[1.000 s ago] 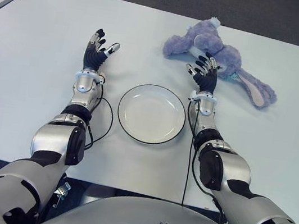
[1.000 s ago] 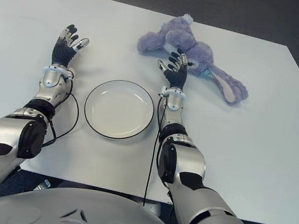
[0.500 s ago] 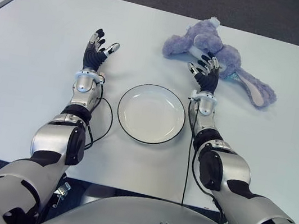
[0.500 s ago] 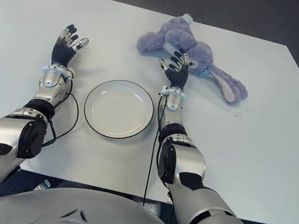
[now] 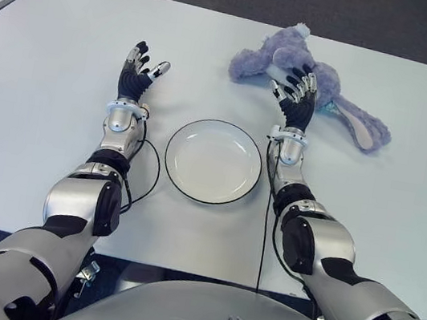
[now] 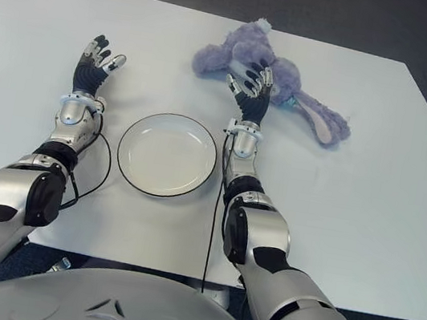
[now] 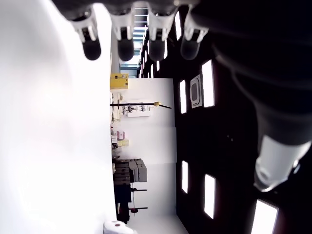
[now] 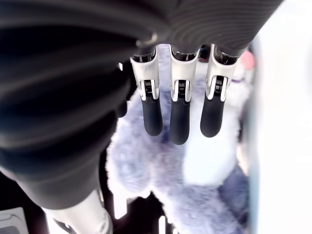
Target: Put the doll into the plate.
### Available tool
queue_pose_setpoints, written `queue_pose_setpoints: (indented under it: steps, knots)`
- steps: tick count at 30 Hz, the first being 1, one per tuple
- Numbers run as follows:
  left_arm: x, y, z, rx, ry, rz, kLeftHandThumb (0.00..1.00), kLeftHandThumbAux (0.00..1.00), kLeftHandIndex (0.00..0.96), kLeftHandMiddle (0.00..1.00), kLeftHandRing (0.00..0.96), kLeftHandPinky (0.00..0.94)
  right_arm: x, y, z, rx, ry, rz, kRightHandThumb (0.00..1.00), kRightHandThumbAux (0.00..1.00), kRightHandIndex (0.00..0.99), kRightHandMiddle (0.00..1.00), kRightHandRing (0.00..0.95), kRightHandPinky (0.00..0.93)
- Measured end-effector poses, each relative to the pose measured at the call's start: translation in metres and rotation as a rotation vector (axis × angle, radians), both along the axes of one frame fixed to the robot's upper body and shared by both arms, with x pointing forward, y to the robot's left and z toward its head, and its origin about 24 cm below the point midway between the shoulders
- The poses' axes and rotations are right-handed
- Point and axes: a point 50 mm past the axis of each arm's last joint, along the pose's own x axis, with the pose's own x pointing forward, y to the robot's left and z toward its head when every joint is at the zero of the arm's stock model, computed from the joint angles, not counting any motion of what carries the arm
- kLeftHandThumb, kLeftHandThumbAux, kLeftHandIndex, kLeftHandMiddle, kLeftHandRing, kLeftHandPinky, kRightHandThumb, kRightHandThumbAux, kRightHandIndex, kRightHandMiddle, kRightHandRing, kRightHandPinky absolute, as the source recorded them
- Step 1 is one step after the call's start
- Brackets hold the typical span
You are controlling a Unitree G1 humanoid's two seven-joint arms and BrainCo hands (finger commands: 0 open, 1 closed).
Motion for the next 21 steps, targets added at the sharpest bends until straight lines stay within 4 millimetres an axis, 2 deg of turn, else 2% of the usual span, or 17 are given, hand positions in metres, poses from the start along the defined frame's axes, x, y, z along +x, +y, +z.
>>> queue_pose_setpoints:
  steps: [10, 21]
  knots:
    - [0.0, 0.0, -0.001, 0.001, 0.002, 0.0, 0.0, 0.628, 0.0, 0.019, 0.0, 0.0, -0.002, 0.005, 0.006, 0.019, -0.07, 0.012, 0.237, 0.684, 0.137, 0.233, 0.232, 0.249]
    - [-0.001, 0.0, -0.001, 0.001, 0.003, 0.0, 0.0, 0.636, 0.0, 0.023, 0.0, 0.0, -0.006, 0.011, 0.013, 0.031, -0.147, 0.057, 0.248, 0.681, 0.137, 0.243, 0.248, 0.274]
